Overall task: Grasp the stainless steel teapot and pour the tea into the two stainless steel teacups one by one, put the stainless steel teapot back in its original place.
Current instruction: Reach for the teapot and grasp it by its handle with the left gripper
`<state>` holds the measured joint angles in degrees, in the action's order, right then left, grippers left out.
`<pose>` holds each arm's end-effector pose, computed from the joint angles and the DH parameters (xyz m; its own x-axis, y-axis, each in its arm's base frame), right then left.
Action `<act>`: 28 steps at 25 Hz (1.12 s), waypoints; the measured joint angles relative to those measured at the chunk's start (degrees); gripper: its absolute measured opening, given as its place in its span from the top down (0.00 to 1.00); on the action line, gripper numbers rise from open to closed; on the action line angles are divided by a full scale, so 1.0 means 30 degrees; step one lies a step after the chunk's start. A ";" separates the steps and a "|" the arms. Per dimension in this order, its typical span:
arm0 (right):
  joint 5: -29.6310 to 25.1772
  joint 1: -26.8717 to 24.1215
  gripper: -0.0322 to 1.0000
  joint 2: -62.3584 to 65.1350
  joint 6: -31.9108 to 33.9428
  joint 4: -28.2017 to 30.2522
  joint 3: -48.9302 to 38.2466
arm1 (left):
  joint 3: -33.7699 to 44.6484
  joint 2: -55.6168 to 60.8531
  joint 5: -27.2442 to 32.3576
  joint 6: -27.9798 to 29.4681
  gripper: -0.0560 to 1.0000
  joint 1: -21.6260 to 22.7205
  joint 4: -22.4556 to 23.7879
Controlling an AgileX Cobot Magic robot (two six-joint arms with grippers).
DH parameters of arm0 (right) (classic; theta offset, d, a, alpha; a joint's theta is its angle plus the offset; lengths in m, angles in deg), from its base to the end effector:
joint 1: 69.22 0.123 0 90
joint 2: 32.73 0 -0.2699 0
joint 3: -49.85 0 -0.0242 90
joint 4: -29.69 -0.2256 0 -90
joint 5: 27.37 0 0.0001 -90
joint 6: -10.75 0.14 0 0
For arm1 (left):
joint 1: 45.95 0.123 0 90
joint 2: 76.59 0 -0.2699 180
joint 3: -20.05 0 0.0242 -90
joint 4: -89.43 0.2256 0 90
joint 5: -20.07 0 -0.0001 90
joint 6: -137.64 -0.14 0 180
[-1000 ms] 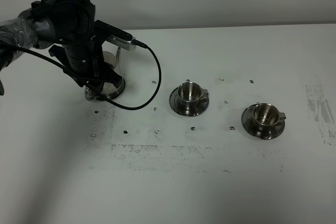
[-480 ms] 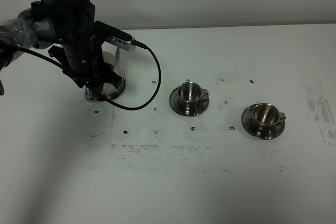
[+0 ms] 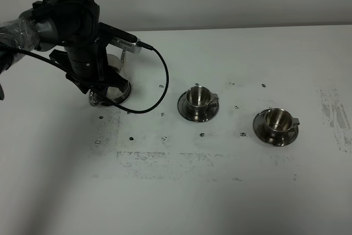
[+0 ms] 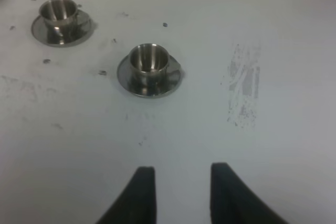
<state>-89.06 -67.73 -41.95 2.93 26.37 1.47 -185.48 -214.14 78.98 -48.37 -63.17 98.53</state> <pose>0.0328 0.0080 0.2392 -0.4779 -0.1211 -0.8700 -0.1231 0.9899 -0.0701 0.4258 -0.1121 0.1062 -0.8752 0.4645 -0.1354 0.4430 0.8818 0.1617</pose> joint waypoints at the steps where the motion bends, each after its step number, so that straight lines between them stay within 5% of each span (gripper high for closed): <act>1: 0.0000 0.0000 0.74 0.0000 -0.0018 0.0000 0.0000 | 0.0000 0.0000 0.0000 0.0018 0.62 0.0000 0.0000; 11: 0.0000 0.0000 0.74 0.0000 -0.0031 0.0000 0.0000 | 0.0000 0.0000 0.0271 0.0532 0.78 -0.0099 0.0000; 28: 0.0005 0.0000 0.74 0.0000 -0.0030 0.0000 0.0000 | -0.0022 0.0322 0.1543 0.0361 0.78 -0.0166 -0.0299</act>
<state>-89.04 -67.73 -41.95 2.85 26.37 1.47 -185.55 -213.17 83.61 -47.28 -63.67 97.64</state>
